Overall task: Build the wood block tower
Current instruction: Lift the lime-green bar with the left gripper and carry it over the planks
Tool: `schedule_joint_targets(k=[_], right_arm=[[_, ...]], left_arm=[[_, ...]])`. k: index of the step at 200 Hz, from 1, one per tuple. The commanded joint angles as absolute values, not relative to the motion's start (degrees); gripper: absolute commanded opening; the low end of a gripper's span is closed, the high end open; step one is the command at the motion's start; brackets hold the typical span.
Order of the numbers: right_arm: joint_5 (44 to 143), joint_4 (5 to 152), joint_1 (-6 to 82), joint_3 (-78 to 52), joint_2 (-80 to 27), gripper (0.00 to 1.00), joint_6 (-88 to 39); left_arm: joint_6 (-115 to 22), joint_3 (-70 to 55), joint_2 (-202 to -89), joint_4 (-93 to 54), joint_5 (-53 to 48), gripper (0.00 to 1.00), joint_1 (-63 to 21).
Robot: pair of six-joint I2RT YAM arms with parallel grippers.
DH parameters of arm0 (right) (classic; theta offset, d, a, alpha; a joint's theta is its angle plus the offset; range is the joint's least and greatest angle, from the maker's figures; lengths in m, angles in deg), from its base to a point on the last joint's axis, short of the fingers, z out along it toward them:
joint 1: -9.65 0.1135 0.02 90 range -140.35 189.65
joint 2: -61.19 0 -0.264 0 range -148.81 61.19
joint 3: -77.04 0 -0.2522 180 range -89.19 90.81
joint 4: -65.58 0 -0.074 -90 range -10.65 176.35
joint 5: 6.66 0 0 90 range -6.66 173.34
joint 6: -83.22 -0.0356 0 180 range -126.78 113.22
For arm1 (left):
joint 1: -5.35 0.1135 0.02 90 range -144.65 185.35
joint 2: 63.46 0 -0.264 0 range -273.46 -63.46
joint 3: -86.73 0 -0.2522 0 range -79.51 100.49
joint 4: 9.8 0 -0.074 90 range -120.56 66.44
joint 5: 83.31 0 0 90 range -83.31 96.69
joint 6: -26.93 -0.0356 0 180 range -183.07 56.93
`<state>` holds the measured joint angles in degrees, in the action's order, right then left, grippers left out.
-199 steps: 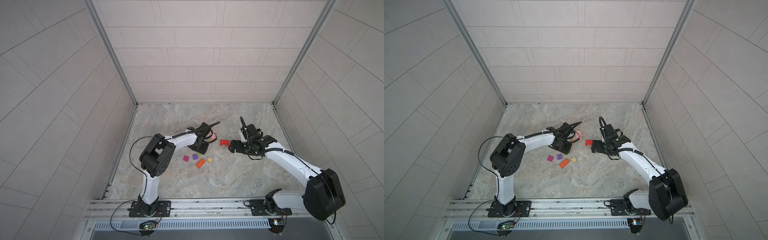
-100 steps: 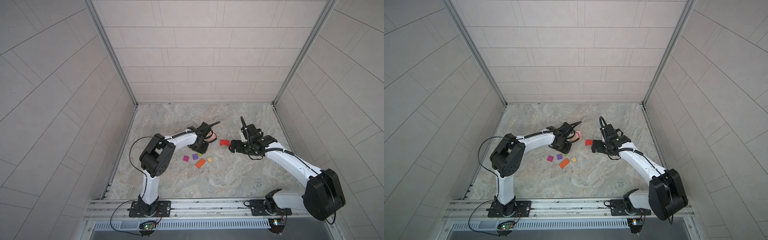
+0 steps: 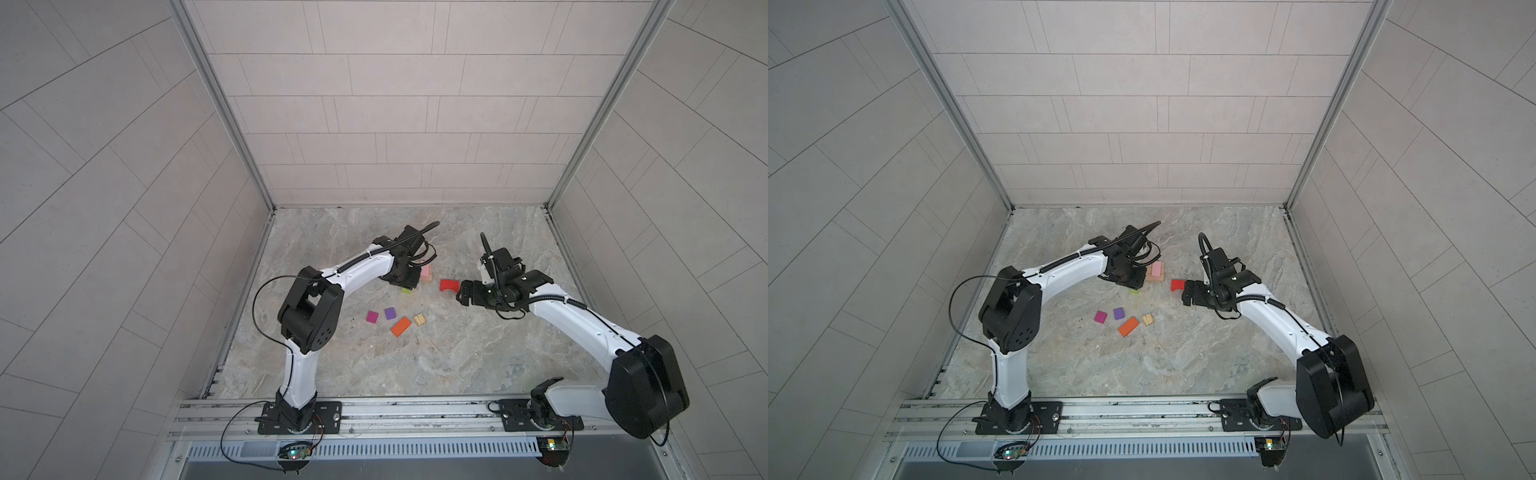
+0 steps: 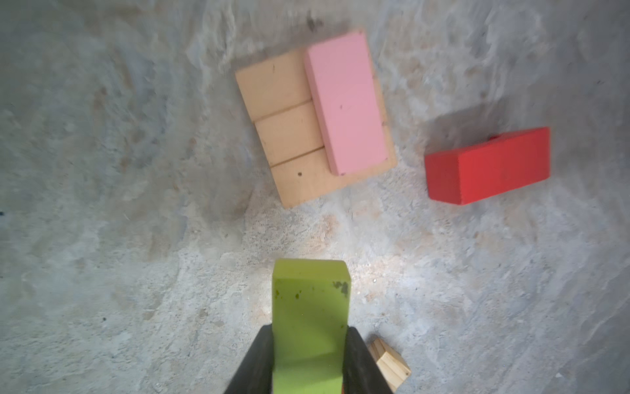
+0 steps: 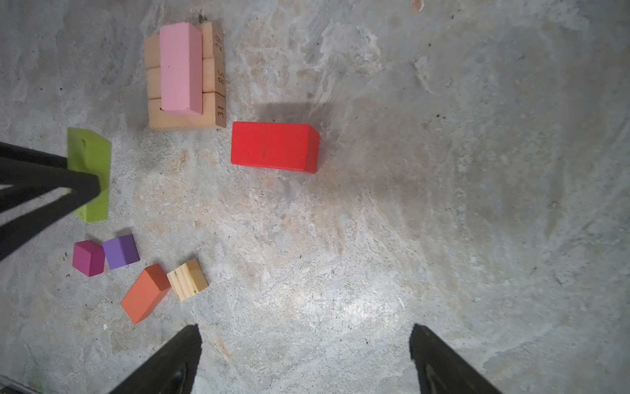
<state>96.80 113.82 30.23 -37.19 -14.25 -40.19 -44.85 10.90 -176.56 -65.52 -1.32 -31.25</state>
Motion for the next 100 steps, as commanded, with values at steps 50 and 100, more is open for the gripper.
schedule_joint_targets(k=[50,100], right_arm=[[97.2,114.2,30.0,-36.5,-13.9,0.96,-40.2],[97.3,114.0,29.6,-36.5,-14.9,0.96,-40.2]], left_arm=[[-41.0,20.6,-182.8,-69.5,-3.2,0.32,-29.3],[-37.2,22.8,-186.0,-67.4,-6.9,0.31,-27.6]])
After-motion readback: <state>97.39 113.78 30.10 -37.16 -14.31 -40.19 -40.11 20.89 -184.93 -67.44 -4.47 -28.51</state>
